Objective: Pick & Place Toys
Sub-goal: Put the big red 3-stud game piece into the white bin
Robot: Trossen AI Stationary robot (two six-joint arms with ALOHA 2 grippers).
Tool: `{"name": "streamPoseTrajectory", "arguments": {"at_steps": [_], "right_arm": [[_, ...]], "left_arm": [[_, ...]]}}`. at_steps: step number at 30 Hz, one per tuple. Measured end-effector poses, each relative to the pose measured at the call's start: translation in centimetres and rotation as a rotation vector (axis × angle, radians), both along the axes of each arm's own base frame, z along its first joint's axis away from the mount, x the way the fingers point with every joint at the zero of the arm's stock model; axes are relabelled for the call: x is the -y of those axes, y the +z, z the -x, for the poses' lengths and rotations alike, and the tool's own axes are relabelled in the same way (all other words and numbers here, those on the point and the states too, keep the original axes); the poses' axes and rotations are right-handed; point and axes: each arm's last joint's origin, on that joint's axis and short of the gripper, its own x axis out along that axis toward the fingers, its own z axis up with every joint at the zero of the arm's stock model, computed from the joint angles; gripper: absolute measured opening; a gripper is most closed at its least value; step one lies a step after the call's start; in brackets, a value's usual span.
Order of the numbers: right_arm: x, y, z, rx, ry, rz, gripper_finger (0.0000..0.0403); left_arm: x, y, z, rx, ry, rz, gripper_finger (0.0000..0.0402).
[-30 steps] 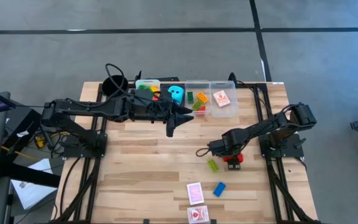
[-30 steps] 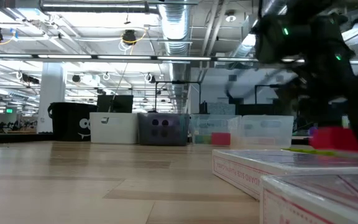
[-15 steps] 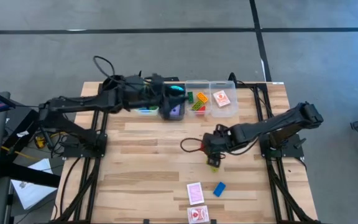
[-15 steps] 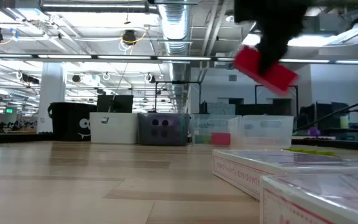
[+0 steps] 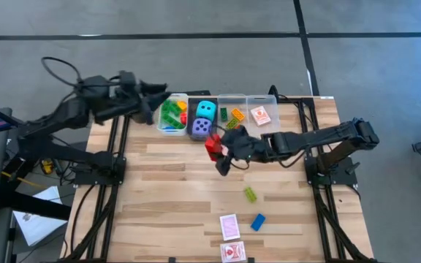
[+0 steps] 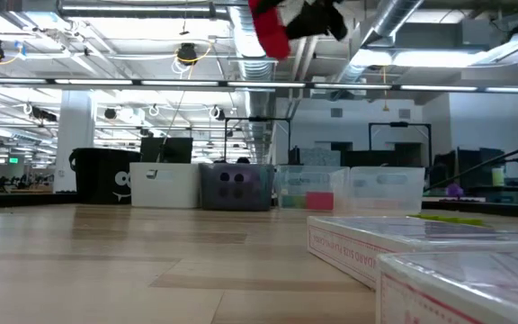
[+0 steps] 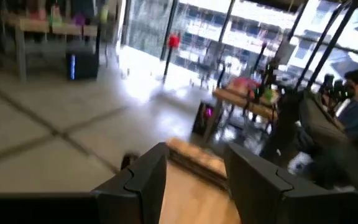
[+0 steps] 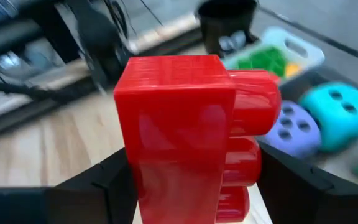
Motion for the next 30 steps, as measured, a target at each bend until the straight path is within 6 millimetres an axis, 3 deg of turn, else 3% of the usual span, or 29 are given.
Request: {"name": "streamPoseTrajectory", "arguments": {"at_steps": [6,10,16,21,30], "right_arm": [[0.7,1.6,-1.0,0.187,0.036,-0.036,0.0260],[1.3,2.8,-1.6,0.317,0.061,-0.069,0.0260],[1.8,4.6,-2.0,0.512,0.134,-0.118,0.0260],[1.7,5.2,-2.0,0.570,0.181,-0.160,0.0260],[1.0,4.8,-2.0,0.527,0.215,-0.174,0.0260]], "left_arm": [[1.0,-0.9,3.0,-0.056,-0.011,0.198,0.0155],[1.7,-1.9,3.0,-0.129,-0.075,0.299,0.0155],[2.7,-3.0,0.3,-0.210,-0.148,0.334,0.0155],[2.9,-4.2,-2.2,-0.273,-0.160,0.342,0.0165],[2.3,-5.1,-5.0,-0.275,-0.163,0.347,0.0253]]}}
